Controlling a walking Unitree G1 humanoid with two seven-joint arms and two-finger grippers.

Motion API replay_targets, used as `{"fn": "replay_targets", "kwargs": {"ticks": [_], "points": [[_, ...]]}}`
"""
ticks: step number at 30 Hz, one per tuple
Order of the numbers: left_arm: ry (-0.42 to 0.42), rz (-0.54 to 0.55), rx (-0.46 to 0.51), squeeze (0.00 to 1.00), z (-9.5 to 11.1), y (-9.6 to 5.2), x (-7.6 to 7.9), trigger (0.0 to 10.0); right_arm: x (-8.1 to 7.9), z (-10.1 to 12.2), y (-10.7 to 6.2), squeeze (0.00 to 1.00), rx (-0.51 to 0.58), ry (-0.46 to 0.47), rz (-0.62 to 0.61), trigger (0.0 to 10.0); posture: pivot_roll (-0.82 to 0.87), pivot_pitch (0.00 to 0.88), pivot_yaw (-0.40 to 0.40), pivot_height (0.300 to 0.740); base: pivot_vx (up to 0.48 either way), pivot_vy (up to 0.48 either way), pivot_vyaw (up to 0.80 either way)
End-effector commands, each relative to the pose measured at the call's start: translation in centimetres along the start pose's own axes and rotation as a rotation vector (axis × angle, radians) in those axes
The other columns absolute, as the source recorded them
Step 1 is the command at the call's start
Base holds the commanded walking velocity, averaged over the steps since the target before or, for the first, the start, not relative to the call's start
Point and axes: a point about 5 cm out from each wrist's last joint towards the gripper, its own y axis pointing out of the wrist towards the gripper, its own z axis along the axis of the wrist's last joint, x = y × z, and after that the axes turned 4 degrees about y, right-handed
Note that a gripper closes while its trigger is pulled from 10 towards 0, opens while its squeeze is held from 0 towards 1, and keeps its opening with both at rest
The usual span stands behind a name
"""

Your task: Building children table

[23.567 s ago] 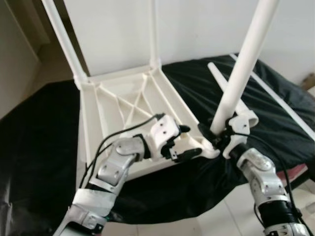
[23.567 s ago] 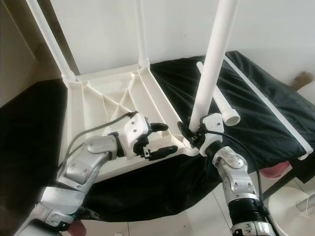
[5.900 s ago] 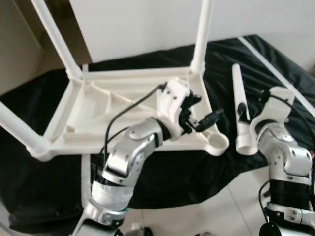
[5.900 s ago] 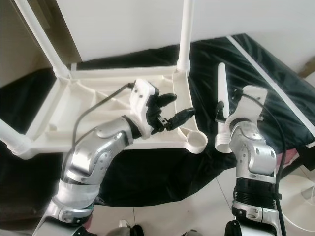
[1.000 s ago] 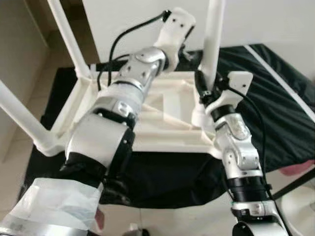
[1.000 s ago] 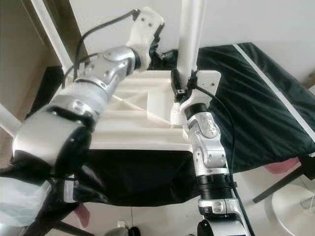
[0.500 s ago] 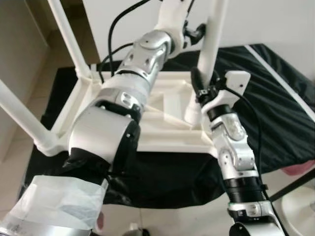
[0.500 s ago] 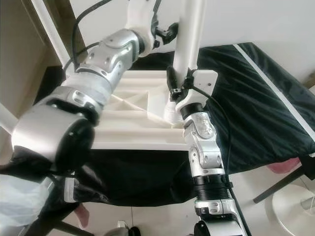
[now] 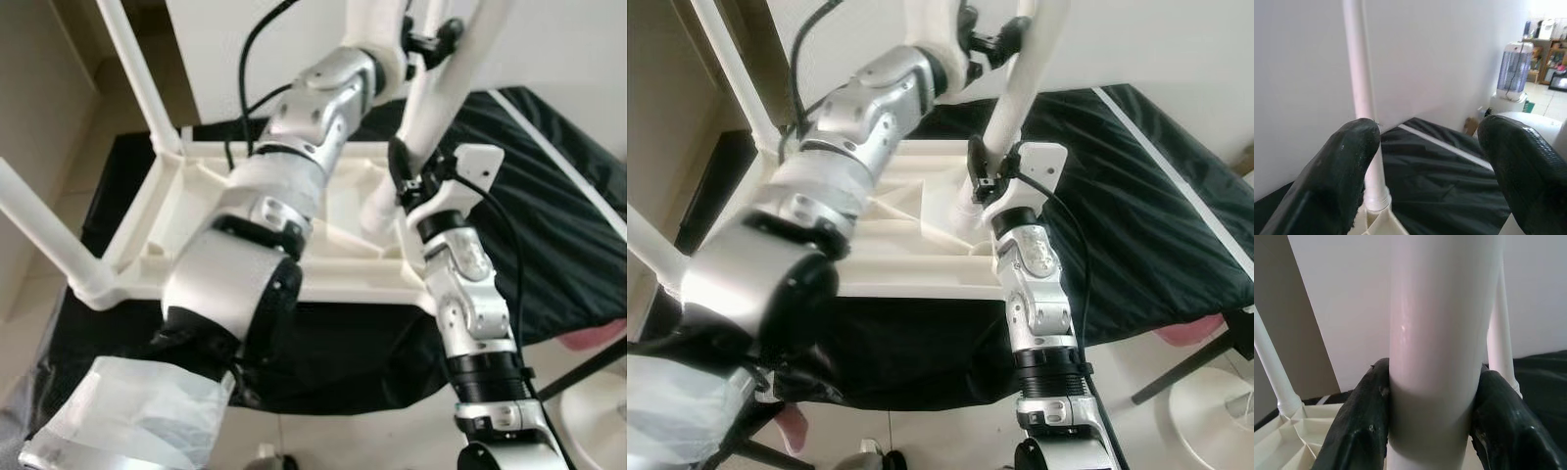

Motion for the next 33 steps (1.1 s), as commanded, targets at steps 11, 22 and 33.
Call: {"fn": "replay_targets", "kwargs": {"ticks": [11, 22, 33], "points": [[-0.041, -0.208, 0.043, 0.00, 1.0, 0.2, 3.8, 10.0, -1.1, -1.3, 0.2, 0.00, -0.068, -0.004, 0.039, 10.0, -0.04, 0.000, 0.017, 0.740, 0.000, 0.000, 0.00], [0.026, -0.110, 0.065, 0.00, 1.0, -0.1, 2.5, 10.0, -0.9, -0.6, 0.4, 0.00, -0.030, -0.016, 0.023, 10.0, -0.04, 0.000, 0.018, 0.740, 0.000, 0.000, 0.00], [0.082, 0.012, 0.065, 0.00, -0.2, -1.0, -0.2, 10.0, -0.2, 0.8, 0.5, 0.00, 0.029, -0.033, -0.027, 10.0, -0.04, 0.000, 0.019, 0.740, 0.000, 0.000, 0.00]]}}
